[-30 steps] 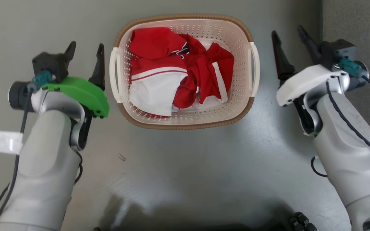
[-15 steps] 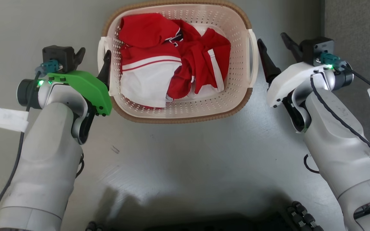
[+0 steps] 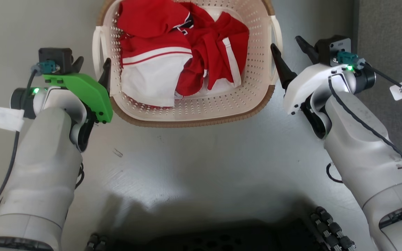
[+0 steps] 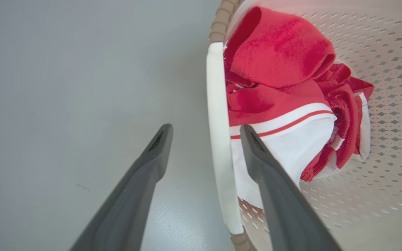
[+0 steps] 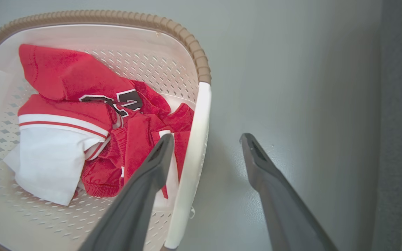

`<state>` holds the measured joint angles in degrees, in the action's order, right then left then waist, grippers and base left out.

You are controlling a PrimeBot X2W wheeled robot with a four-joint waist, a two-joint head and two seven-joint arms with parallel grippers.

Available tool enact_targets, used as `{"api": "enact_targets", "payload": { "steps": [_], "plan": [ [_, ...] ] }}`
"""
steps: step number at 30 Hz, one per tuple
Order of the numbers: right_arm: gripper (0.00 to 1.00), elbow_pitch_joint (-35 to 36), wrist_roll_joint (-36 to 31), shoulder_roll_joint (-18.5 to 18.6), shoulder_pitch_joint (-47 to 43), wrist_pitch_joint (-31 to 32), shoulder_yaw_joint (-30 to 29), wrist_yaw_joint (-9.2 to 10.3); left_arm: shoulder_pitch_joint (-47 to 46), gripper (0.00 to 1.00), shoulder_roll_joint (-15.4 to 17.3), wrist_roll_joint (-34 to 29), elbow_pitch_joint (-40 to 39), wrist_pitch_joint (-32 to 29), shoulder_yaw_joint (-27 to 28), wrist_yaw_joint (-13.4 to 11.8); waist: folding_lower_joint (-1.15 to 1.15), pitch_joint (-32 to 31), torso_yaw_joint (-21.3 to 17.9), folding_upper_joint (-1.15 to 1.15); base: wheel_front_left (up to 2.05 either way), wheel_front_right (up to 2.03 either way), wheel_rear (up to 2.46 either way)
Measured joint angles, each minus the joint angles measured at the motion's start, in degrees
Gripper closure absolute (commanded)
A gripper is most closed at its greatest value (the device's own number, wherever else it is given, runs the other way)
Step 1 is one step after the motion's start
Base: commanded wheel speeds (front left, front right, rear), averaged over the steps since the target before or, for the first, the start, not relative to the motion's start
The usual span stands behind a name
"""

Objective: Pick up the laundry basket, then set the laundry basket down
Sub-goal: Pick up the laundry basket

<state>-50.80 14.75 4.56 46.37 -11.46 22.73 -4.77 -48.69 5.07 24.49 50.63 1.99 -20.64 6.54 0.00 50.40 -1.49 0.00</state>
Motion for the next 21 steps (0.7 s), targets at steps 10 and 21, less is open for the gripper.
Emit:
{"api": "enact_targets", "payload": {
  "steps": [10, 21],
  "plan": [
    [0.0, -3.01, 0.46, -0.22, 4.29, -0.02, 1.18, -0.7, -4.64, 0.0, -0.03, 1.09, 4.44, -0.26, -0.1, 0.49, 0.0, 4.14, -0.13, 0.0, 0.0, 0.0, 0.0],
    [1.0, -5.11, 2.23, -1.72, 6.73, -1.04, 1.8, -1.46, -6.92, 1.0, -2.29, 2.7, 7.47, 0.35, -0.89, 1.03, 0.0, 6.22, 0.17, 0.0, 0.0, 0.0, 0.0]
  ]
}}
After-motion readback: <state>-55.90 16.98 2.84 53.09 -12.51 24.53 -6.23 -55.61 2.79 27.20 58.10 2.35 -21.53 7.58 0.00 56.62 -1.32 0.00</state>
